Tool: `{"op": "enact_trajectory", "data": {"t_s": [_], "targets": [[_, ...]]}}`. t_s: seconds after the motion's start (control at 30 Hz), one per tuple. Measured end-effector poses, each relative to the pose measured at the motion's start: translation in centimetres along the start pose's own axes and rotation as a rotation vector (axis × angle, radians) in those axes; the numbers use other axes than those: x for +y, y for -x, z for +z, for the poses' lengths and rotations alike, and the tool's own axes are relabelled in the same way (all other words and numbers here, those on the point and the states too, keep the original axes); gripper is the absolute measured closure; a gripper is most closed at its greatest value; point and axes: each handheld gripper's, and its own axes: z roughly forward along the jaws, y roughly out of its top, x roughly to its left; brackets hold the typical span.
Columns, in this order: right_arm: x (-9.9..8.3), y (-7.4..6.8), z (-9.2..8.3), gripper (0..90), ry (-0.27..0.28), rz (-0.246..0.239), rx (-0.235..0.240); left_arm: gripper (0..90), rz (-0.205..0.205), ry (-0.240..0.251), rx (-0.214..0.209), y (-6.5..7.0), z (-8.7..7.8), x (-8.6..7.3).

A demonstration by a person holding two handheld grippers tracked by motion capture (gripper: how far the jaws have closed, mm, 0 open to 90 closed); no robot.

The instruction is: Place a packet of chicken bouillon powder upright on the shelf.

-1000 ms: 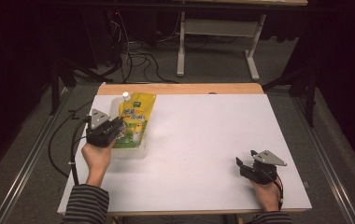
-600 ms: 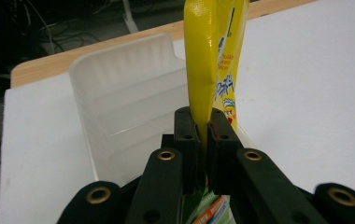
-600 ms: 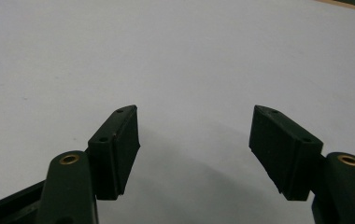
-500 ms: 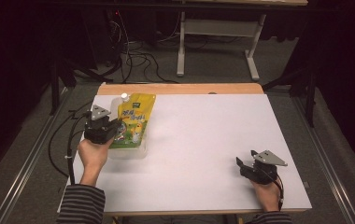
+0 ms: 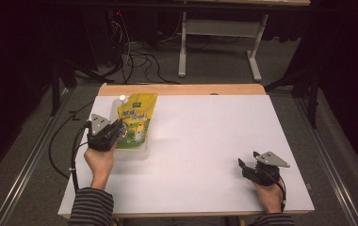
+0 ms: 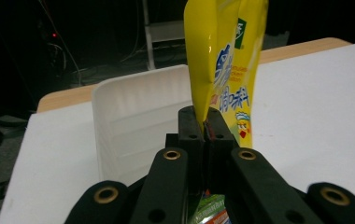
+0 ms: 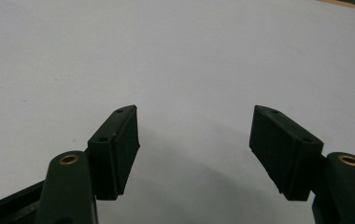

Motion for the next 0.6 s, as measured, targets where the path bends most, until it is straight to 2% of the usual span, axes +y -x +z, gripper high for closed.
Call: {"op": "enact_trajectory", "data": {"t_s": [0.07,0.2,0.3,0.4,0.53,0.6], "targets": [[0.0,0.0,0.0,33.4,-0.001,-0.003,-0.002,87.3,0.012,-0.013,0.001,0.0,-0.4,-0.4],[0.0,-0.1,0.0,33.3,0.000,-0.001,-0.001,86.0,0.011,-0.059,-0.006,-0.6,-1.3,-1.0],[0.0,-0.1,0.0,33.3,-0.002,-0.007,-0.002,85.7,0.012,-0.050,-0.020,-0.3,-1.5,-1.3],[0.0,0.0,-0.1,33.3,0.004,-0.003,0.002,85.4,0.030,-0.043,-0.014,0.0,-1.7,-1.6],[0.0,0.1,-0.1,33.4,0.008,0.016,0.008,85.1,0.015,-0.056,-0.013,-0.4,-1.9,-2.2],[0.0,0.1,-0.1,33.4,0.009,0.010,0.008,85.2,0.014,-0.052,-0.018,-0.4,-2.0,-2.5]]}}
